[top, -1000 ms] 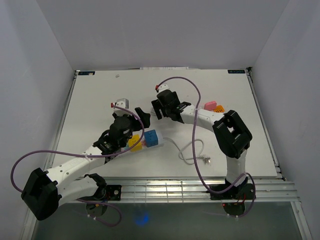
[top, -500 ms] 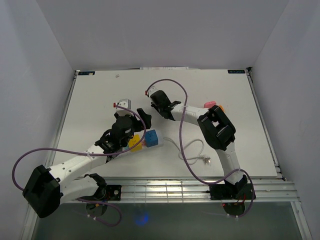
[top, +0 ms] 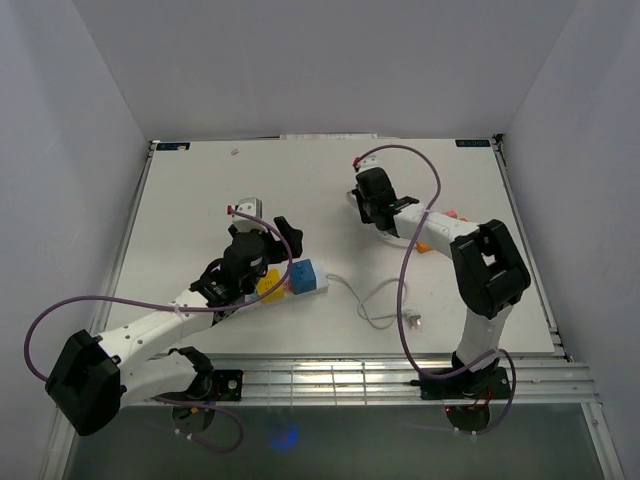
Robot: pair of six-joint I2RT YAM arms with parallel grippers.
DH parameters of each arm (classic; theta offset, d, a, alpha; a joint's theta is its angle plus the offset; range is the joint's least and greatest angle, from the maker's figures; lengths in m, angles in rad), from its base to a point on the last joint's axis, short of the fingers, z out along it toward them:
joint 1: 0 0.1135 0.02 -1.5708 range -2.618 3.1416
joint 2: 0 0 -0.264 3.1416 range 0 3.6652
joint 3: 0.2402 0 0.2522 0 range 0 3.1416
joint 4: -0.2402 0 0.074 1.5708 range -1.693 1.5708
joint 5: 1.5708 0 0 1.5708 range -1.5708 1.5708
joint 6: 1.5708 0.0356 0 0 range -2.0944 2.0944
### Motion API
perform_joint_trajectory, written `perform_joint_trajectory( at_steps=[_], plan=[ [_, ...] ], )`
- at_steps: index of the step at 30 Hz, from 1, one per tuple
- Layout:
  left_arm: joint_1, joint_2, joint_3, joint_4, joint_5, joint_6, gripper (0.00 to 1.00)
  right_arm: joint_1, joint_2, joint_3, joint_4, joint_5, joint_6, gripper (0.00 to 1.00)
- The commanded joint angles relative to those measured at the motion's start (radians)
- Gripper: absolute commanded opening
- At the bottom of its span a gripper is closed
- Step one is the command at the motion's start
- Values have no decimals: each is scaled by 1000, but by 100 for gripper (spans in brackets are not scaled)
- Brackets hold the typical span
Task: Insert the plug
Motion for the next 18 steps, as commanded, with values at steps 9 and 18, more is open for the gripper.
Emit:
perform_joint_trajectory(
  at_steps=[9, 18],
  plan=[
    [4, 18, 40, 12, 36, 25, 98, -171, -110, -80, 44, -214, 231, 8],
    [2, -37, 54, -21, 50, 18, 98, -168, -116, -84, 41, -335, 229, 58]
  ],
)
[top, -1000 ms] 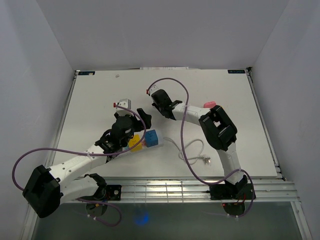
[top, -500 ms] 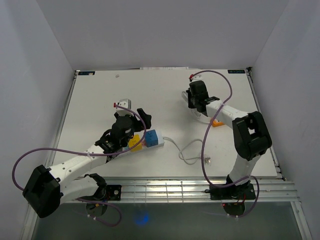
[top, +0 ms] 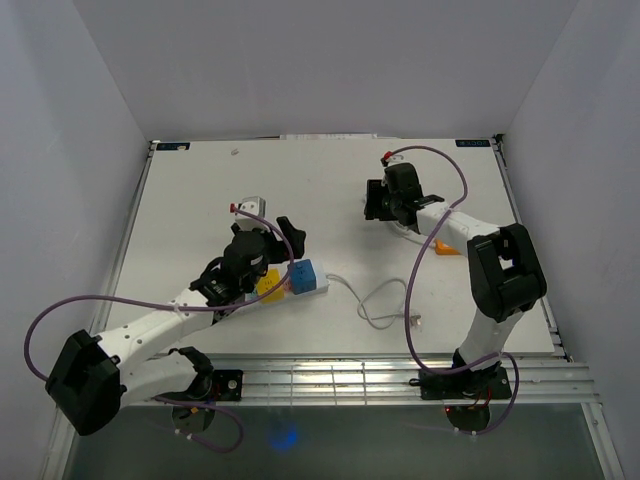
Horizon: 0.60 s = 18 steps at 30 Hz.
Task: Insert the plug
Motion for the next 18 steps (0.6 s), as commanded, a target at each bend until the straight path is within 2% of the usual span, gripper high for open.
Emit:
perform_joint_trajectory(
  at_steps=[1, 4, 6, 15, 18],
  plan=[
    [2, -59, 42, -26, 2, 0, 98, 6, -39, -9, 23, -71, 6, 64],
    [4, -97, 44, -57, -33, -15, 98, 23, -82, -30, 36, -71, 0, 73],
    [2, -114, 41, -66, -44, -21, 98, 35, -119, -47, 37, -77, 0, 74],
    [2, -200, 12, -66, -71, -24, 98, 74, -299, -220, 282, -171, -6, 76],
    [2, -225, -2, -62, -88, -15, 98, 91, -332, -236, 307, -207, -19, 79]
  ],
)
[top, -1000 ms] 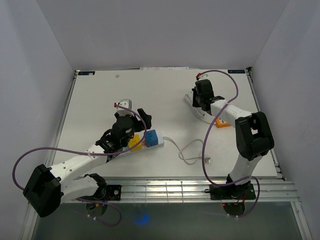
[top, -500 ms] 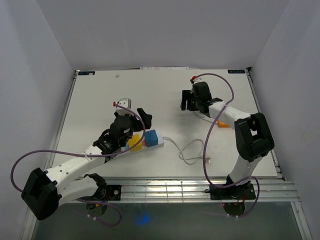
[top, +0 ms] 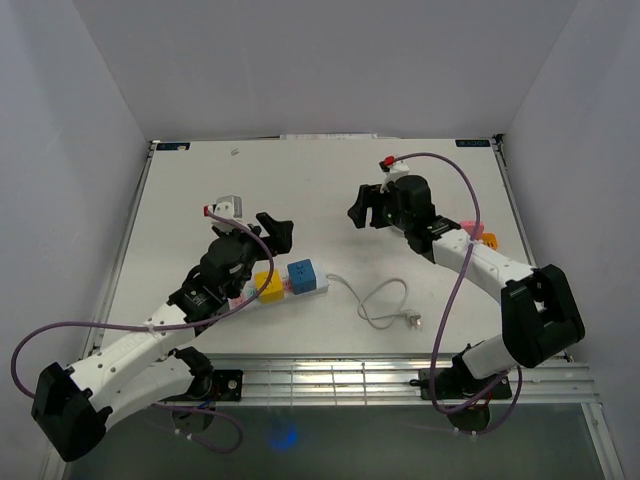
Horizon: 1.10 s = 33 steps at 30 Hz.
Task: Insert the plug
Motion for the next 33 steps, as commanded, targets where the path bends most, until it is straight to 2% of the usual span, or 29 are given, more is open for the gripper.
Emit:
perform_joint_trajectory(
  at_steps=[1, 6, 12, 15, 20, 24, 28, 33],
  plan=[
    [2, -44, -12, -8, -38, 9, 98, 25, -54, -14, 123, -60, -21, 79],
    [2, -79, -2, -31, -46, 17, 98, 72, -91, -45, 166, -25, -50, 83],
    [1, -194, 70, -171, -113, 8, 98, 91, -197, -106, 215, 99, -57, 90],
    [-1, -257, 90, -208, -103, -14, 98, 94, -305, -155, 237, 176, -44, 90],
    [-4, -410, 167, -337, -92, -48, 98, 97, -565, -220, 246, 163, -76, 90],
    [-5, -486, 254, -455, -89, -52, 98, 96, -735, -229, 208, 133, -79, 90],
    [-5, -486, 441, -651, -66, 6, 98, 96, -812, -209, 107, 147, -83, 90],
    [-4, -417, 649, -826, -57, 122, 98, 96, -922, -296, 172, 189, -85, 90]
  ],
)
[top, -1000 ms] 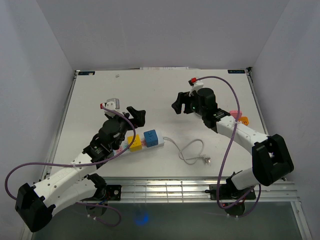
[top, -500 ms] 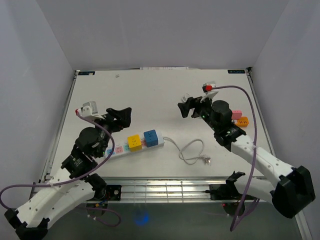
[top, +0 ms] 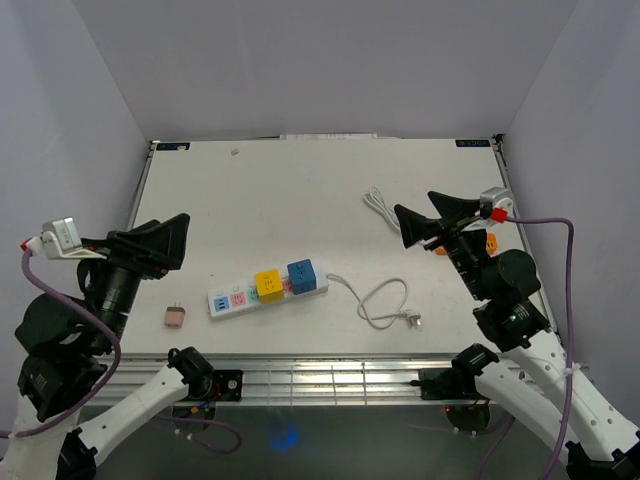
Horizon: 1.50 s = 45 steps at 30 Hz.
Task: Insert the plug
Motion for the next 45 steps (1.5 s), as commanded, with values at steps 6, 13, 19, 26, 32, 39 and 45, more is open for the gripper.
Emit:
perform_joint_trajectory(
  at_steps=[6, 13, 19, 26, 32, 39, 45],
  plan=[
    [-3, 113, 118, -262, 8, 87, 98, 6, 31, -6, -8, -61, -18, 90],
    [-3, 217, 96, -386, -35, 30, 98, 13, 265, 108, -75, -332, -26, 90],
    [-3, 343, 38, -637, -131, -58, 98, 41, 329, 102, -40, -317, -6, 90],
    [3, 591, 84, -744, -123, -120, 98, 42, 376, 100, -34, -366, 8, 90],
    [2, 507, 84, -631, -135, -195, 98, 102, 577, 192, -91, -466, -31, 90],
    [2, 303, 99, -488, -167, -160, 98, 341, 857, 368, -163, -377, -151, 90],
    [2, 246, 100, -417, -145, -109, 98, 463, 1037, 525, -247, -410, -197, 97]
  ],
)
